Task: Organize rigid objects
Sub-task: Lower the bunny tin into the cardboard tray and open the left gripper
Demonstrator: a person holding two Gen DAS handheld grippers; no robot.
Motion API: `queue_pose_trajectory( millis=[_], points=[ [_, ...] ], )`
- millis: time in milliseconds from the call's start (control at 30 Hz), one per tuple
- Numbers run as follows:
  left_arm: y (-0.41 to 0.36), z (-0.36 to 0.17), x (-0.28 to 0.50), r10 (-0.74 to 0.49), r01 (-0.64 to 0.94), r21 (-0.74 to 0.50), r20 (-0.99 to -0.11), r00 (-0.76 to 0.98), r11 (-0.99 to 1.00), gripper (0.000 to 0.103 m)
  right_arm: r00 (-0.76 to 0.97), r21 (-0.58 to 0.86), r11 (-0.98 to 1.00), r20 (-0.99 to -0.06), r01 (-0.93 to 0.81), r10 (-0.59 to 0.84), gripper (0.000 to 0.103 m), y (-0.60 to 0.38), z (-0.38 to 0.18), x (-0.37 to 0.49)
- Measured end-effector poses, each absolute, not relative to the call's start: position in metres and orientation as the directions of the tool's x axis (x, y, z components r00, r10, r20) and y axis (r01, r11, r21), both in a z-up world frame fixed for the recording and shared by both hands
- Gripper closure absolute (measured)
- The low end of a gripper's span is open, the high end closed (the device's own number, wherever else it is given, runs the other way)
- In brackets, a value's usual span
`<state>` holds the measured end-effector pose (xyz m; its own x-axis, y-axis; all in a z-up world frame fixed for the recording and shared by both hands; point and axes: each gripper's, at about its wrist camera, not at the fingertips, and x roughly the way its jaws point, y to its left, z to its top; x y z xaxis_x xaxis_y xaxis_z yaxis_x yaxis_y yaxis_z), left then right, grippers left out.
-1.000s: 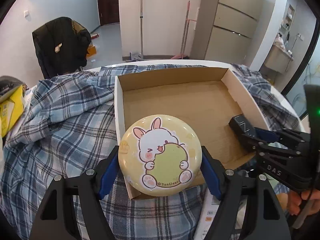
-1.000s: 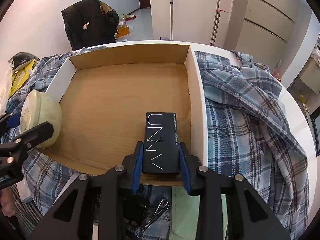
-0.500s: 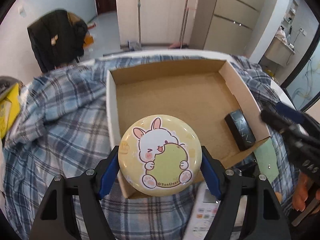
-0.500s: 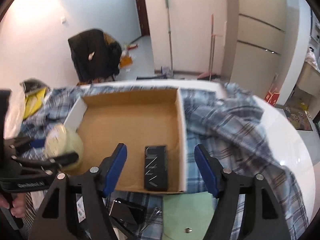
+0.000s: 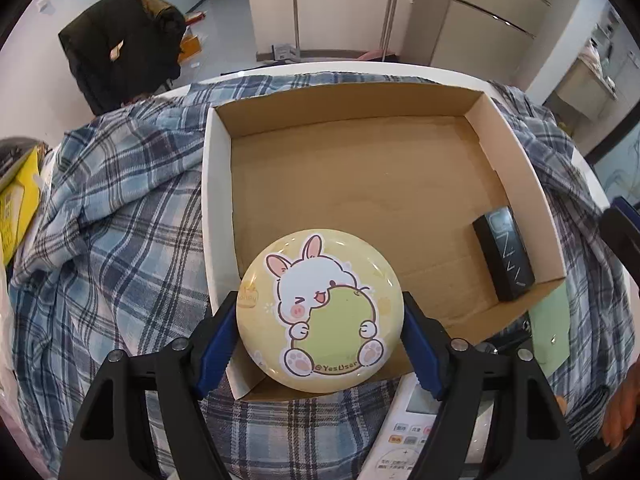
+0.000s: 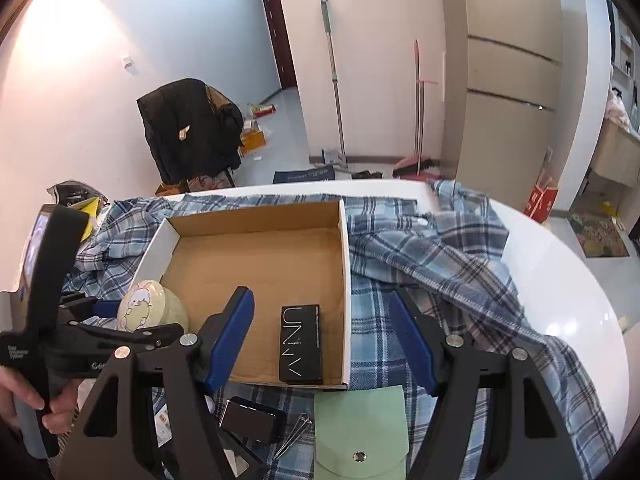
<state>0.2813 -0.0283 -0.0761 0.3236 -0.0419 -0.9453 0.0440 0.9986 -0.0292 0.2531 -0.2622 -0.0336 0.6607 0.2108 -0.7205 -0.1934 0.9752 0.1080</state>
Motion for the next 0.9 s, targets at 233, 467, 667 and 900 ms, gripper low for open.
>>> queue_pose_trajectory(
  millis=[233,467,667,900],
  points=[
    [-0.024,-0.074,0.283,-0.075,0.045,-0.064,-0.948,0.309,0.997,0.026,0.679,0.091,0.974,-0.703,-0.209,0.212,0.034,-0.259,-0.026,0.247],
    [-0.027,-0.049,0.274,-0.04,0.07,-0.01,-0.9,0.435,0.997,0.026,0.682,0.077,0.973,-0.701,-0.218,0.208,0.034,-0.256,-0.027,0.246],
    [-0.02,0.003,0.235,-0.059,0.103,0.009,-0.764,0.642,0.995,0.025,0.708,0.081,0.976,-0.676,-0.203,0.204,0.034,-0.262,-0.011,0.235],
    [0.022,0.049,0.16,-0.079,0.059,-0.055,-0.529,0.845,0.997,0.017,0.722,0.049,0.981,-0.67,-0.189,0.172,0.034,-0.266,0.003,0.201]
  ],
)
